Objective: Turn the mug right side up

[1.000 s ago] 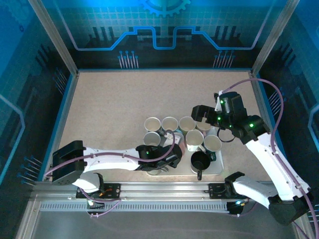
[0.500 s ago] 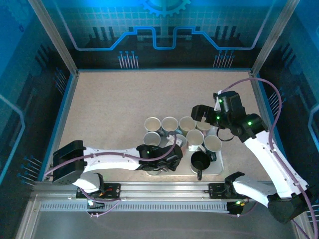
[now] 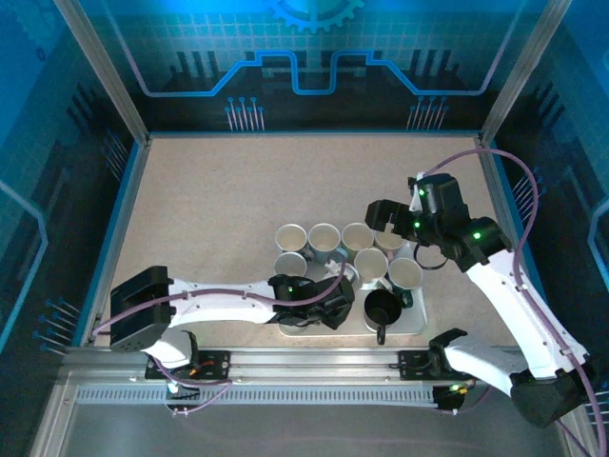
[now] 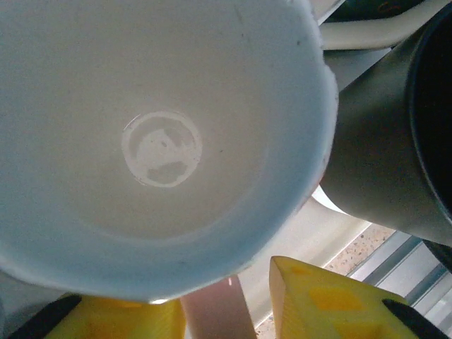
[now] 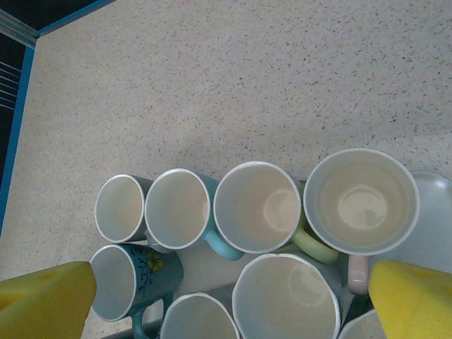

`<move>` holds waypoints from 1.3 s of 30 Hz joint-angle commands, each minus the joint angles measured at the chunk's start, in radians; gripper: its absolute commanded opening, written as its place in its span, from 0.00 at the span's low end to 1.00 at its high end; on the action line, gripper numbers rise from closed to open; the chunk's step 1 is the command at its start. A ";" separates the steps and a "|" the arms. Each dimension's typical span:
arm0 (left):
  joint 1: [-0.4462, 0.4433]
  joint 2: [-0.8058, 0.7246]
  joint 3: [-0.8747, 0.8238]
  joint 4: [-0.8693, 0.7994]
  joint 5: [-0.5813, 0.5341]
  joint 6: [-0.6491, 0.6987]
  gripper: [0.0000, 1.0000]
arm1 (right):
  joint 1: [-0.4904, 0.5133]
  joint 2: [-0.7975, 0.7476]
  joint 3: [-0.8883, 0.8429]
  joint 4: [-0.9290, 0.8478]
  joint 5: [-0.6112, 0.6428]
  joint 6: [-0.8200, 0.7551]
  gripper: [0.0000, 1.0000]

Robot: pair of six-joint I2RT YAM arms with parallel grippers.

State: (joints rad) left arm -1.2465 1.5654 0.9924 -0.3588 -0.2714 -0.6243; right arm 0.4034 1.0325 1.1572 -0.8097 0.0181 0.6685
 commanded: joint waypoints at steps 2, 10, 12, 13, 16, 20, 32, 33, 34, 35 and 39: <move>0.005 0.000 0.027 -0.077 0.001 0.023 0.36 | -0.016 0.003 -0.008 0.020 -0.009 -0.006 1.00; 0.006 -0.069 0.064 -0.108 -0.025 0.066 0.42 | -0.017 -0.007 0.021 0.008 -0.011 -0.019 1.00; 0.007 -0.100 0.073 -0.103 -0.021 0.081 0.46 | -0.018 -0.006 0.037 -0.005 -0.009 -0.031 1.00; 0.007 -0.111 0.075 -0.094 -0.019 0.087 0.47 | -0.018 -0.006 0.040 -0.006 -0.009 -0.035 1.00; 0.010 -0.155 0.078 -0.058 -0.001 0.125 0.50 | -0.019 -0.006 0.043 0.007 -0.033 -0.048 1.00; 0.030 -0.225 0.058 0.046 0.079 0.204 0.60 | -0.019 0.004 0.078 -0.005 -0.090 -0.161 1.00; 0.455 -0.564 -0.016 0.022 0.093 0.291 0.99 | -0.295 0.009 -0.100 0.066 0.055 -0.112 1.00; 0.490 -0.586 -0.022 0.007 0.055 0.298 0.99 | -0.342 0.010 -0.129 0.086 0.061 -0.069 1.00; 0.523 -0.600 -0.027 -0.006 0.031 0.303 0.99 | -0.383 0.014 -0.156 0.108 0.057 -0.039 1.00; 0.561 -0.613 -0.033 -0.014 0.018 0.313 0.99 | -0.431 0.023 -0.185 0.134 0.044 -0.006 1.00; 0.642 -0.668 -0.118 0.084 -0.113 0.396 0.99 | -0.564 0.092 -0.341 0.257 -0.031 0.050 0.53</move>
State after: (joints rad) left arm -0.6338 0.9264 0.9409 -0.3092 -0.2592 -0.3134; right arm -0.1047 1.0828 0.8963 -0.6601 0.0368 0.6338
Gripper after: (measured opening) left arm 0.988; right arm 0.715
